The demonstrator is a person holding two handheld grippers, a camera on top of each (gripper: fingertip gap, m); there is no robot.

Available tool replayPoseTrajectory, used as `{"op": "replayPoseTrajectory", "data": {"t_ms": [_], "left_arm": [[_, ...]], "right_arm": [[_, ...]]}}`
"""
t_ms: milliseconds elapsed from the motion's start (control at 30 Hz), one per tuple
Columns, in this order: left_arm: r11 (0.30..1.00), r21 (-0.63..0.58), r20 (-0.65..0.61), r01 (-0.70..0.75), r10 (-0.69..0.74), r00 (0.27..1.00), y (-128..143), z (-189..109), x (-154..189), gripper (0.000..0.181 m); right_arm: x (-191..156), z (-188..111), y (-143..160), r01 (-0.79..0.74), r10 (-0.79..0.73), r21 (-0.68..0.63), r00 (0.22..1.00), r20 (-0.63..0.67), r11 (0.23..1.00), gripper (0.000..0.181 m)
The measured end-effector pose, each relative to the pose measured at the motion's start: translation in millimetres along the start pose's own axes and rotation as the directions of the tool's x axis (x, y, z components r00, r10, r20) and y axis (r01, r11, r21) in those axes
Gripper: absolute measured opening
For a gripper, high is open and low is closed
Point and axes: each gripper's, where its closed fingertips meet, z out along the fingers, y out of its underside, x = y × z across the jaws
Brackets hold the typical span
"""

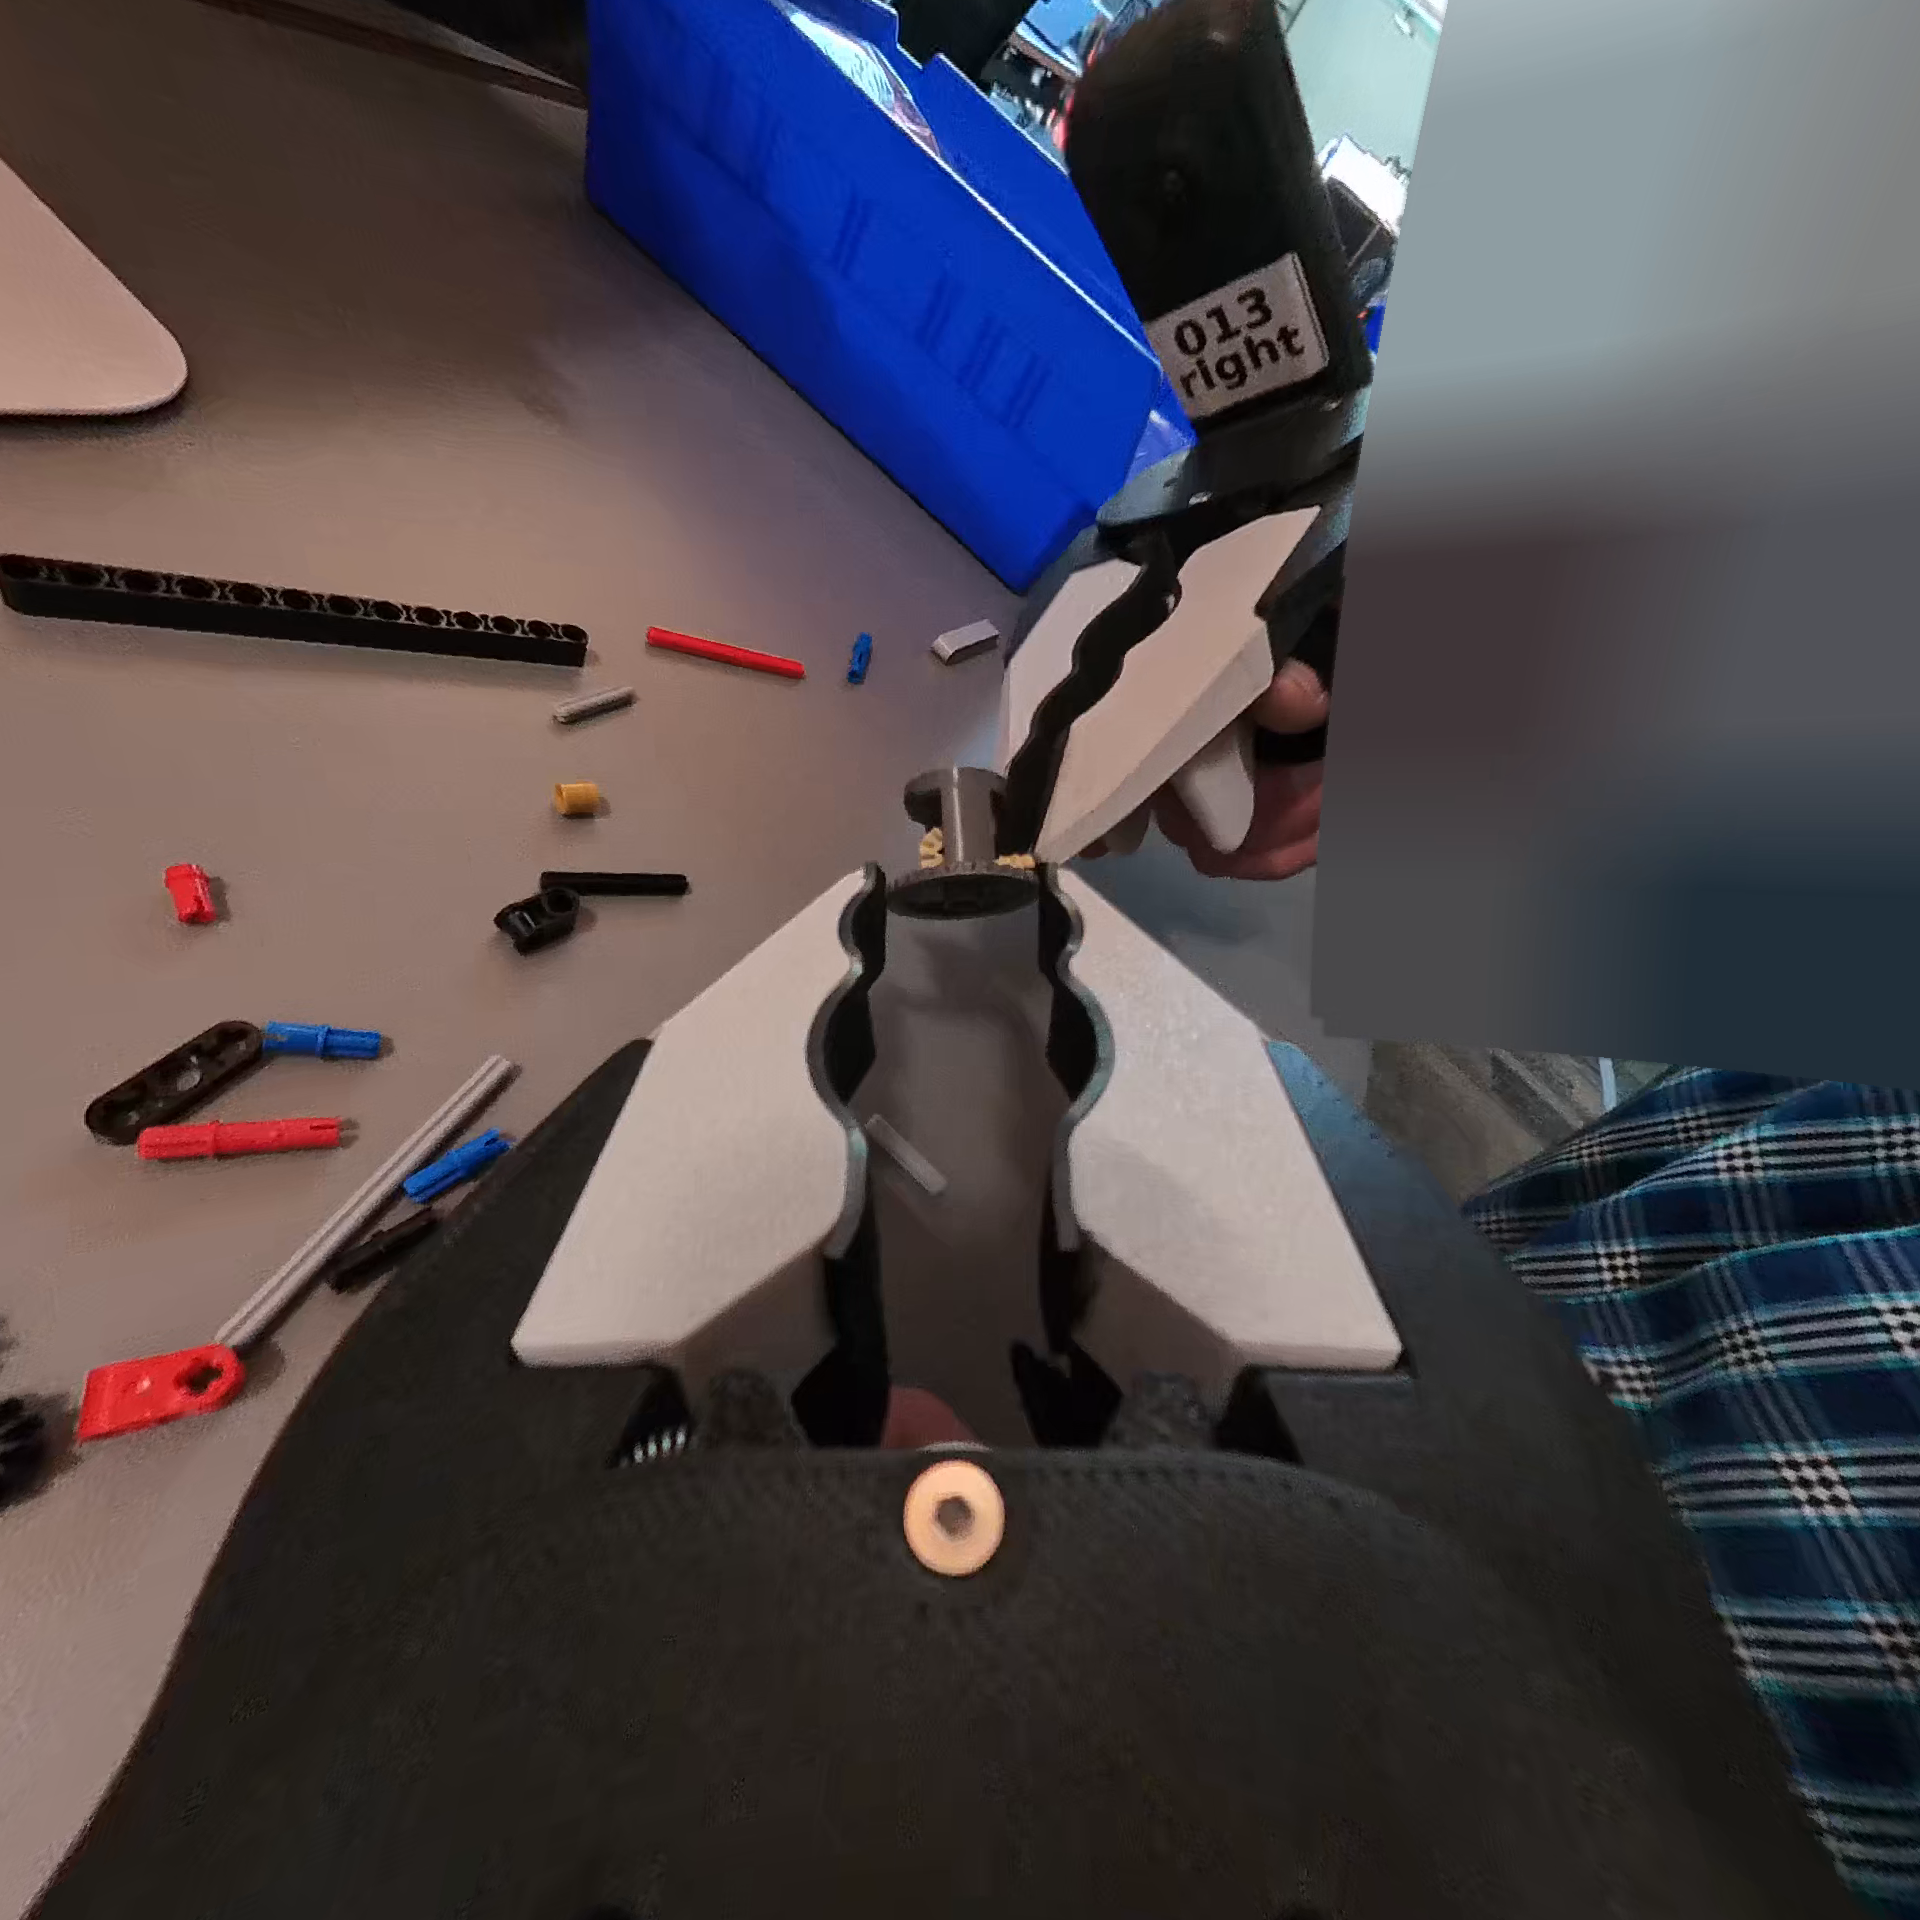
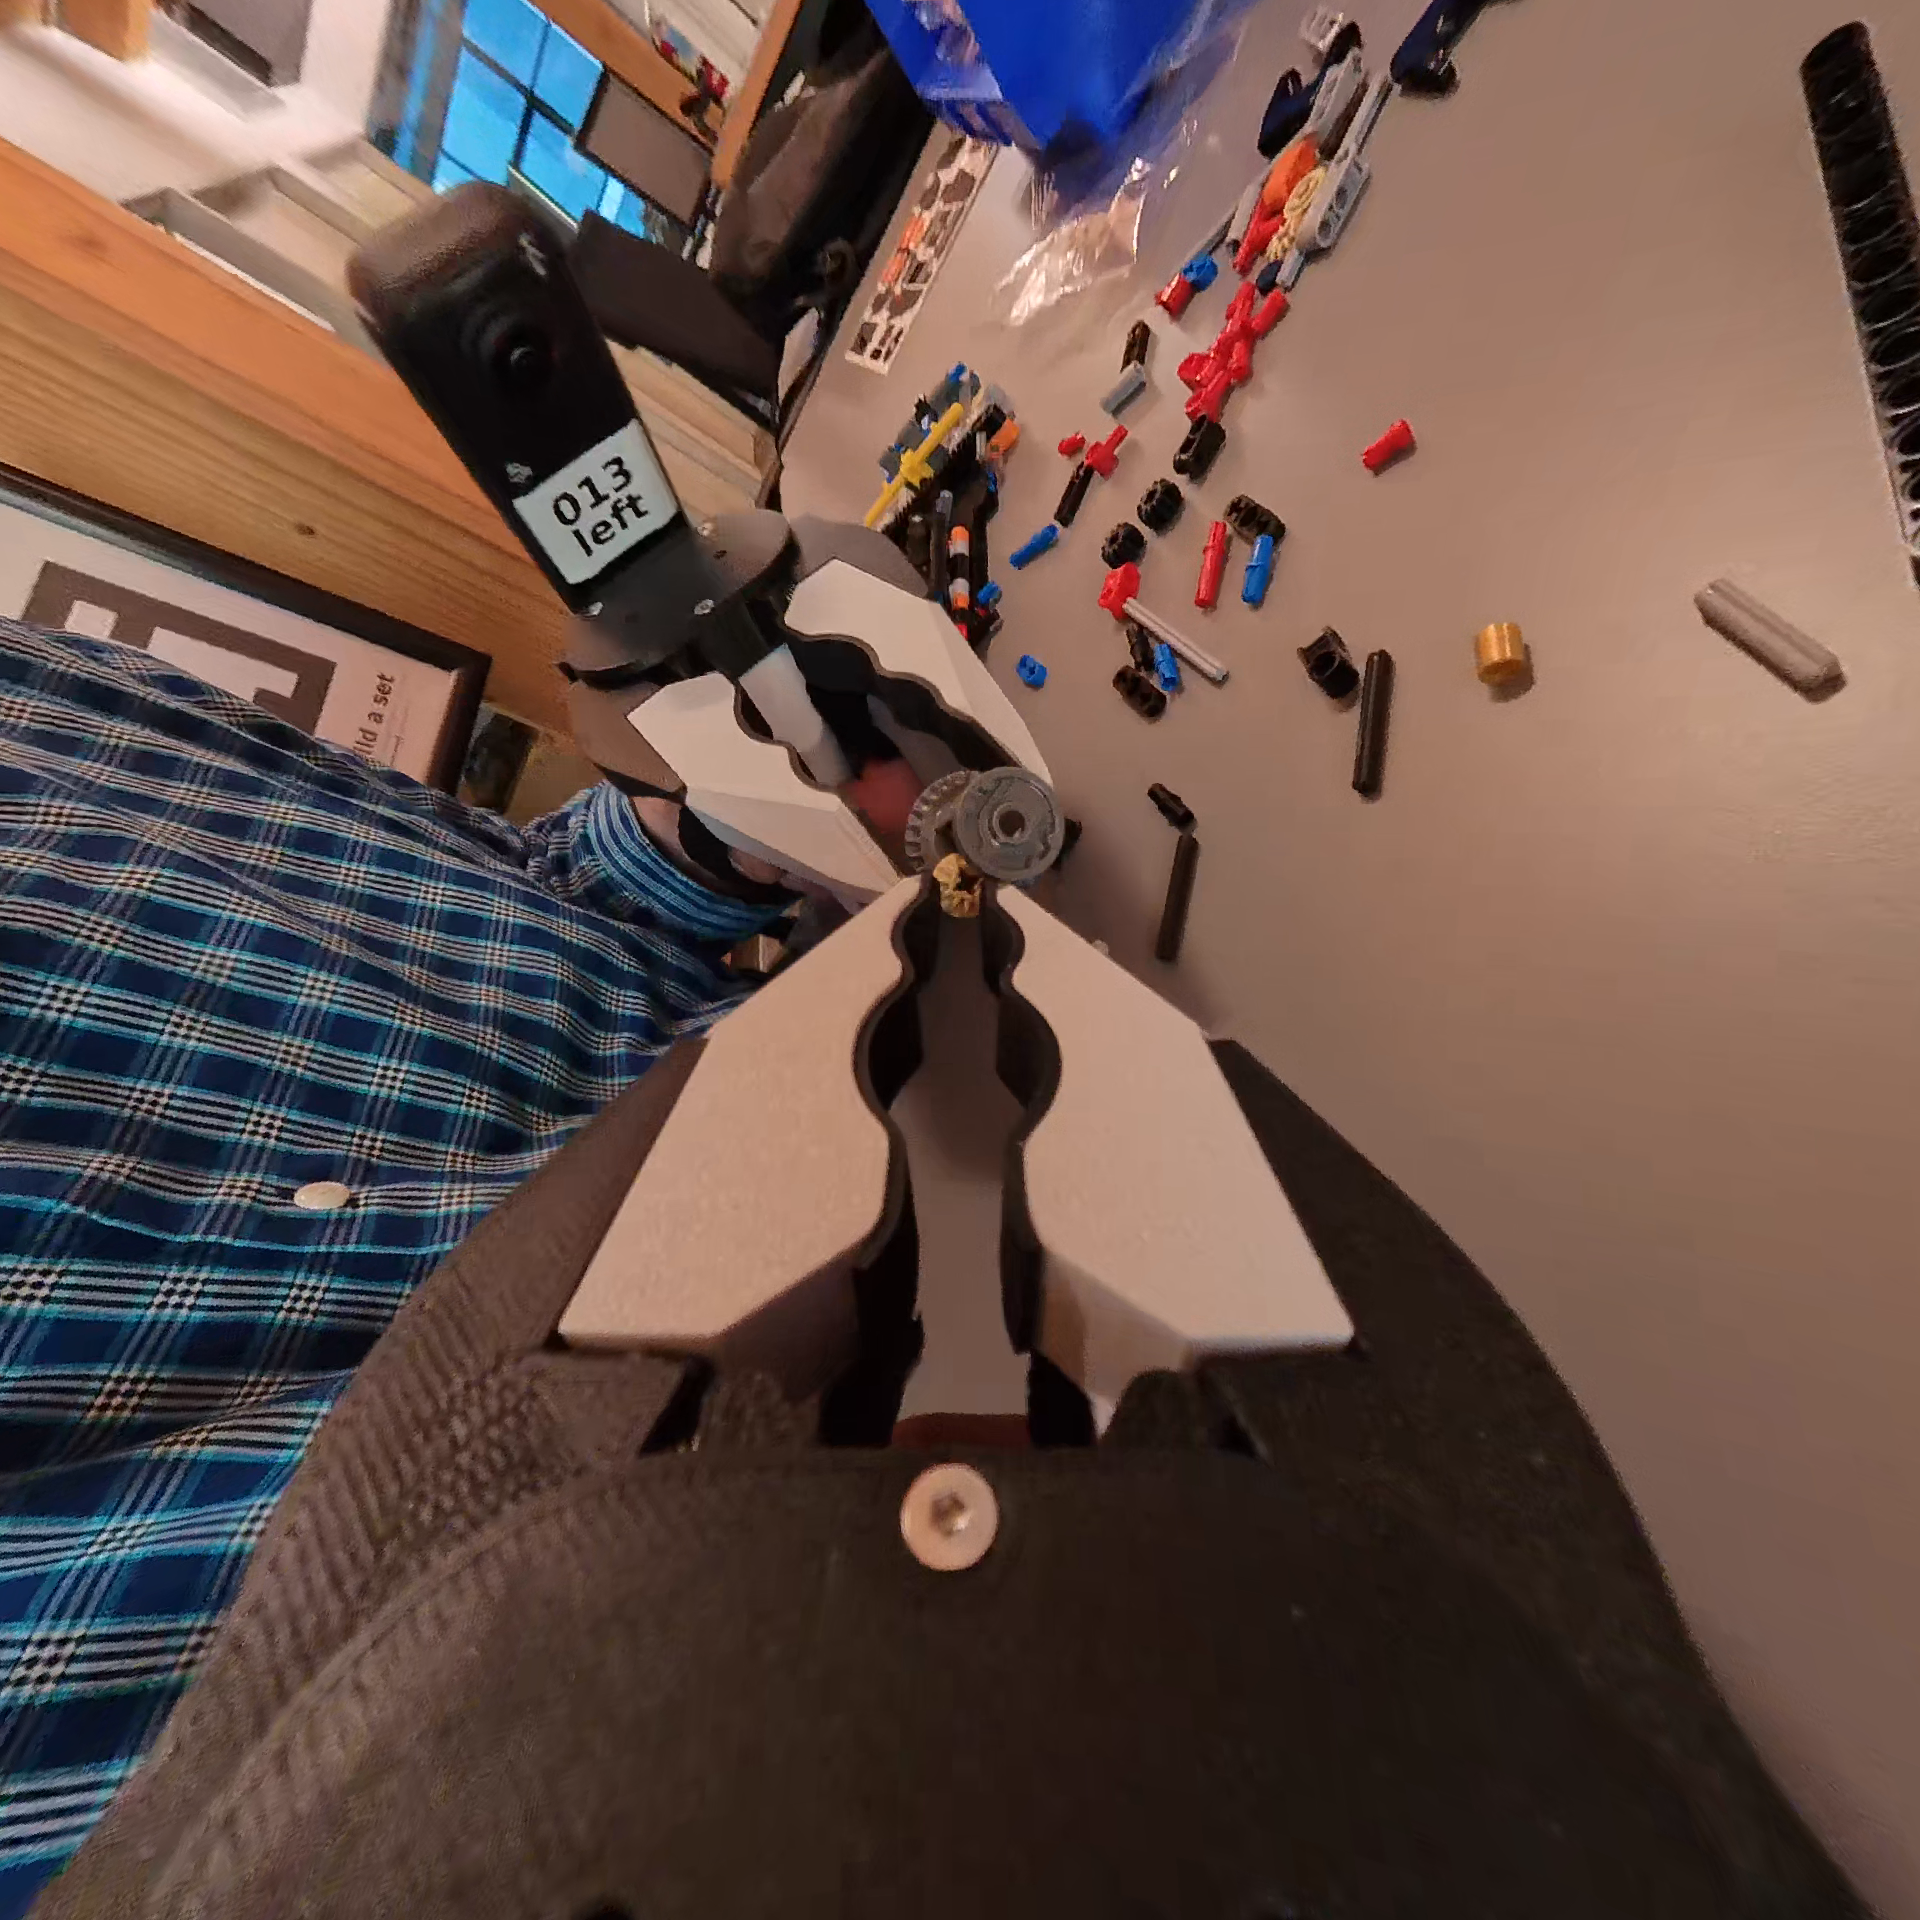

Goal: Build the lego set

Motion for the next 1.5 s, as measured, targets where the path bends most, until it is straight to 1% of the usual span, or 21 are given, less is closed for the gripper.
{"op": "replayPoseTrajectory", "data": {"t_ms": [133,233,400,567,800,867,1000,1033,1267,1500], "left_arm": [[0.998,-0.022,0.045,-0.061,0.062,0.997,3,1,-3,0.027],[0.992,-0.043,0.082,-0.118,0.122,0.989,5,3,-4,0.027],[0.991,-0.039,0.093,-0.129,0.132,0.987,6,4,-6,0.027],[0.985,-0.062,0.111,-0.159,0.165,0.980,9,3,-7,0.027],[0.992,-0.044,0.106,-0.117,0.121,0.987,8,2,-8,0.027],[0.994,-0.030,0.106,-0.104,0.107,0.989,6,2,-8,0.027],[0.996,-0.009,0.105,-0.091,0.092,0.990,4,2,-8,0.027],[0.996,-0.006,0.105,-0.086,0.086,0.991,4,2,-8,0.027],[0.999,0.030,0.079,-0.020,0.018,0.997,0,0,-8,0.027],[0.999,0.043,0.062,0.007,-0.010,0.998,-1,0,-8,0.027]], "right_arm": [[4,1,2,-0.032,0.031,-0.029,0.999,-0.016,0.999,0.005],[7,1,4,-0.072,0.071,-0.019,0.997,-0.027,0.997,0.005],[8,2,4,-0.110,0.110,0.004,0.994,-0.023,0.994,0.005],[9,4,4,-0.139,0.140,0.036,0.989,-0.047,0.990,0.007],[9,5,2,-0.164,0.170,0.101,0.984,-0.049,0.981,0.008],[7,4,0,-0.177,0.183,0.124,0.982,-0.042,0.976,0.012],[5,3,-4,-0.190,0.200,0.178,0.979,-0.040,0.965,0.013],[4,3,-4,-0.197,0.206,0.188,0.978,-0.030,0.962,0.017],[-4,2,-7,-0.124,0.132,0.250,0.991,-0.016,0.960,0.025],[-7,1,-9,-0.102,0.110,0.297,0.994,-0.011,0.949,0.028]]}}
